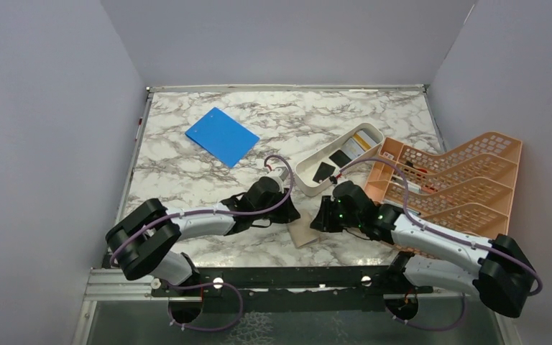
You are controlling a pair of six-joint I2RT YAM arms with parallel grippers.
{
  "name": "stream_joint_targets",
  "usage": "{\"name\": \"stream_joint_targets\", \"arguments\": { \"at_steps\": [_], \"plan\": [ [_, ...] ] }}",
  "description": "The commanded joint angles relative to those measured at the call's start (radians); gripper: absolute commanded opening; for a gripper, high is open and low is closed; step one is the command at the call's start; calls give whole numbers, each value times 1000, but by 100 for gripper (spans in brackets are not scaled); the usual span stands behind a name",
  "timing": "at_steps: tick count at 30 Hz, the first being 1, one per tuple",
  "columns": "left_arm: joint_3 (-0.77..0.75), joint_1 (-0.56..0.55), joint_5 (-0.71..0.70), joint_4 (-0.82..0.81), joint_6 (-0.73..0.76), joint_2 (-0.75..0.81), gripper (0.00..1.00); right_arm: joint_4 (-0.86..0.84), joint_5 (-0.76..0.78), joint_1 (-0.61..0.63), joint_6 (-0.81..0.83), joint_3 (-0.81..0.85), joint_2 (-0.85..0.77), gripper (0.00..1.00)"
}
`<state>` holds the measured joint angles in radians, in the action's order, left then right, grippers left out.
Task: Put the credit cards into the card holder
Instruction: Close the card holder at the center of the board.
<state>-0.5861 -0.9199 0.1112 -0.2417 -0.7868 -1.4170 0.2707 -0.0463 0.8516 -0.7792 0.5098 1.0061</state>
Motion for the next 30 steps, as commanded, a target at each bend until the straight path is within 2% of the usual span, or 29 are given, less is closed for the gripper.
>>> {"name": "stream_joint_targets", "arguments": {
  "at_steps": [1, 5, 12, 27, 30],
  "plan": [
    [-13, 9, 76, -35, -10, -57, 19, -62, 27, -1, 68, 38, 90, 25],
    [-24, 9, 112, -50, -3, -102, 18, -103, 7, -14, 68, 36, 141, 23],
    [-27, 9, 157, -72, 11, -148, 17, -131, 4, -49, 70, 15, 128, 23],
    [0, 9, 139, -67, -28, -70, 17, -180, -86, -103, 76, -11, 171, 20],
    [-18, 9, 110, -10, -30, -28, 22, -179, -97, -105, 74, -11, 169, 19]
  ]
}}
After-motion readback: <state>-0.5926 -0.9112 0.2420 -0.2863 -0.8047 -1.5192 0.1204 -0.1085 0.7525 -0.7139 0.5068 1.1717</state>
